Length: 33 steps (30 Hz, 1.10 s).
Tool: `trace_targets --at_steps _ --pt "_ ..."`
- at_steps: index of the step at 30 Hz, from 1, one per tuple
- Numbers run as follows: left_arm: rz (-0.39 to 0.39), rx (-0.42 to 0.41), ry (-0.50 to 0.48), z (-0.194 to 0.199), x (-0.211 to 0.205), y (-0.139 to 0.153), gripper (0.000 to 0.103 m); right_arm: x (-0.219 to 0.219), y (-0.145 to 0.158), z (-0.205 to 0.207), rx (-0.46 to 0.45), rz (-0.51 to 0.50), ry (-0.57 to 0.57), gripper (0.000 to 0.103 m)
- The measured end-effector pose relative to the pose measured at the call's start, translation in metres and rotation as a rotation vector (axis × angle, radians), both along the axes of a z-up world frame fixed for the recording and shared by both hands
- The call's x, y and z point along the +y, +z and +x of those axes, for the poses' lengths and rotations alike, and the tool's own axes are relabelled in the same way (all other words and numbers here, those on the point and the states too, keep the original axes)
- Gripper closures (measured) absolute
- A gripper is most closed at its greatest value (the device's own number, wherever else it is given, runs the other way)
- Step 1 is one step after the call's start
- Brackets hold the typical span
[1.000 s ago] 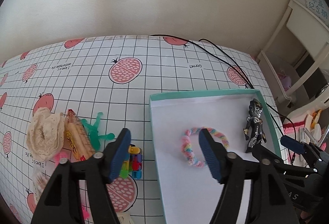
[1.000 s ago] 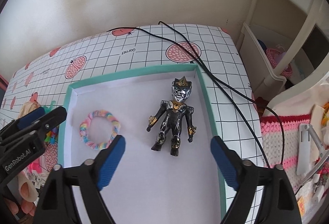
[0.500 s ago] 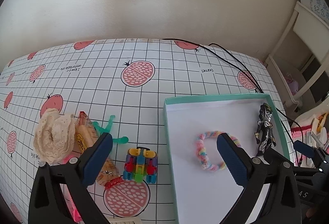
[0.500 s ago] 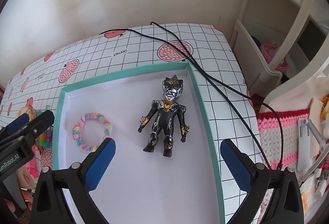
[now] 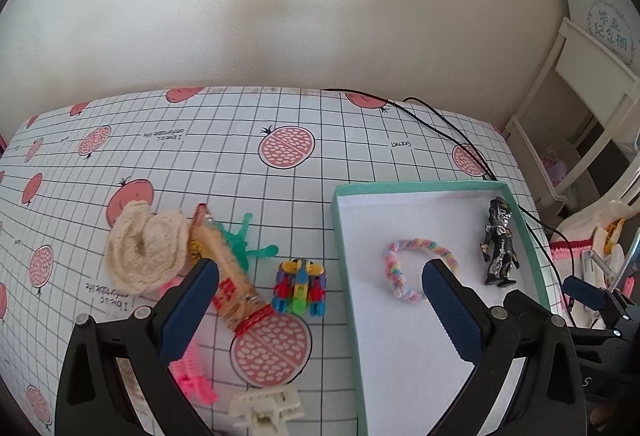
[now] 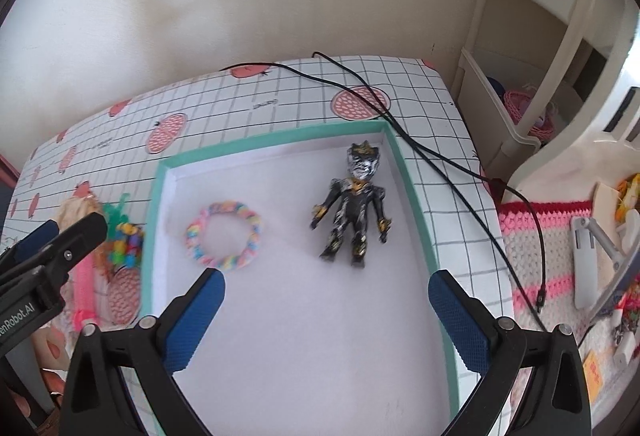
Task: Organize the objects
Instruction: 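Withdraw both grippers from the tray back toward the remaining items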
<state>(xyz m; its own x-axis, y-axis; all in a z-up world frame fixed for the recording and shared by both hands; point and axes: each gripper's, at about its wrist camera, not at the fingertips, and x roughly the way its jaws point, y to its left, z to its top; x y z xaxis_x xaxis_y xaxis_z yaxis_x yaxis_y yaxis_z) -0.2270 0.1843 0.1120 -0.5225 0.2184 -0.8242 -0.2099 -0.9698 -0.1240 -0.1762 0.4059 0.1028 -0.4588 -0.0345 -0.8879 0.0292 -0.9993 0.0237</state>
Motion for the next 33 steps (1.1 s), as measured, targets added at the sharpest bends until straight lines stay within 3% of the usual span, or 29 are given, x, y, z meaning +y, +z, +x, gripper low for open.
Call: trace_targets --at_steps 15,25,33 --pt "0.069 0.025 0.027 0.062 -0.076 0.031 0.001 -0.046 0.041 0.077 0.078 -0.050 0.048 0.000" --pt "0.069 0.031 0.109 0.081 -0.134 0.024 0.001 -0.083 0.026 0.100 0.043 -0.091 0.113 0.001" --pt "0.076 -0.063 0.194 0.082 -0.164 0.008 0.001 -0.126 0.021 0.104 0.039 -0.098 0.198 0.003"
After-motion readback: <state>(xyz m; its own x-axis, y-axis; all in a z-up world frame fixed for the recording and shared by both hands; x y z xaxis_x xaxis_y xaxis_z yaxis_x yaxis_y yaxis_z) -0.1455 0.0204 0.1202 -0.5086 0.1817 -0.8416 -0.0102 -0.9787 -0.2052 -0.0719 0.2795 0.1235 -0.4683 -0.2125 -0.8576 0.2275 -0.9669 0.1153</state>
